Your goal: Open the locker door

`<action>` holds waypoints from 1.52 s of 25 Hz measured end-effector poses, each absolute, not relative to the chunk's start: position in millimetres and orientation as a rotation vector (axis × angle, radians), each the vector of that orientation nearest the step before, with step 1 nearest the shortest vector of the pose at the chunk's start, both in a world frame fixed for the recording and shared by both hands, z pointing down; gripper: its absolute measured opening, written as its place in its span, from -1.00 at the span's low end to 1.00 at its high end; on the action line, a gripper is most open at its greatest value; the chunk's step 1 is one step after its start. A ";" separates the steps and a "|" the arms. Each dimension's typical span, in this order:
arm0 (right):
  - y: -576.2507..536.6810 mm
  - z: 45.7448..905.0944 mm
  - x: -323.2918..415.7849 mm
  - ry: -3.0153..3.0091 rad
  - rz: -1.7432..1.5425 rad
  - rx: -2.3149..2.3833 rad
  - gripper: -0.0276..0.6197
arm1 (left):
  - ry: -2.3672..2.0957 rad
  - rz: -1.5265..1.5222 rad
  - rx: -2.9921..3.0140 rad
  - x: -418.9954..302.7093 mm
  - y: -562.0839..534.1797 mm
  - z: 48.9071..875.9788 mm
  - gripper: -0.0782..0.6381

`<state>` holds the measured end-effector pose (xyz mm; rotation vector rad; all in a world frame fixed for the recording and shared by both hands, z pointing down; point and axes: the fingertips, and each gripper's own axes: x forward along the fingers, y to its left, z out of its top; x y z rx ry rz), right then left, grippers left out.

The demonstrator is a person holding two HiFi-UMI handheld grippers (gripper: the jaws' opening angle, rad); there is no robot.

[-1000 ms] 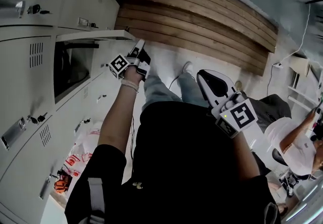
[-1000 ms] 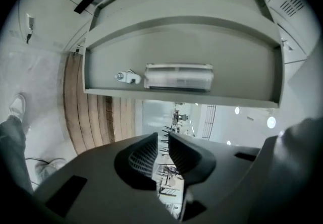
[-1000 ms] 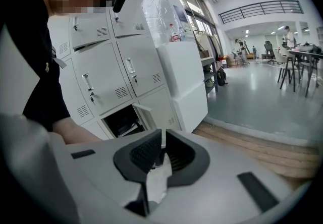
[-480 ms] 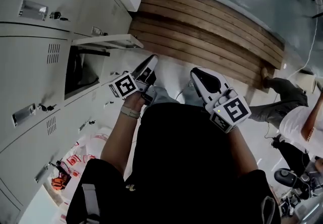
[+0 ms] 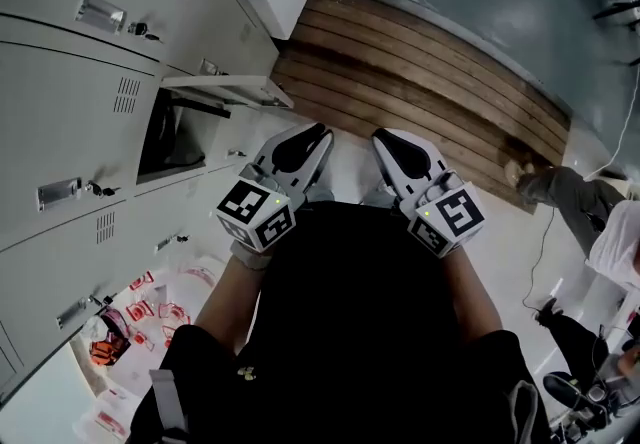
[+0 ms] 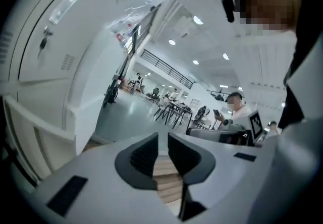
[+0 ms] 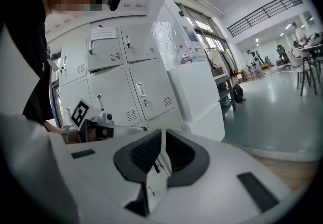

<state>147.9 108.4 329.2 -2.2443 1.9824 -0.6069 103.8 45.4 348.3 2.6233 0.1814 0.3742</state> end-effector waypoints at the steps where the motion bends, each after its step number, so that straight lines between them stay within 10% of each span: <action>1: 107.8 327.2 148.4 1.988 -0.597 -2.239 -0.78 | 0.177 0.383 2.680 103.4 48.2 341.2 -0.58; 38: 122.4 305.4 122.7 2.125 -0.444 -2.187 -0.78 | 0.044 0.398 2.876 90.1 55.1 328.2 -0.61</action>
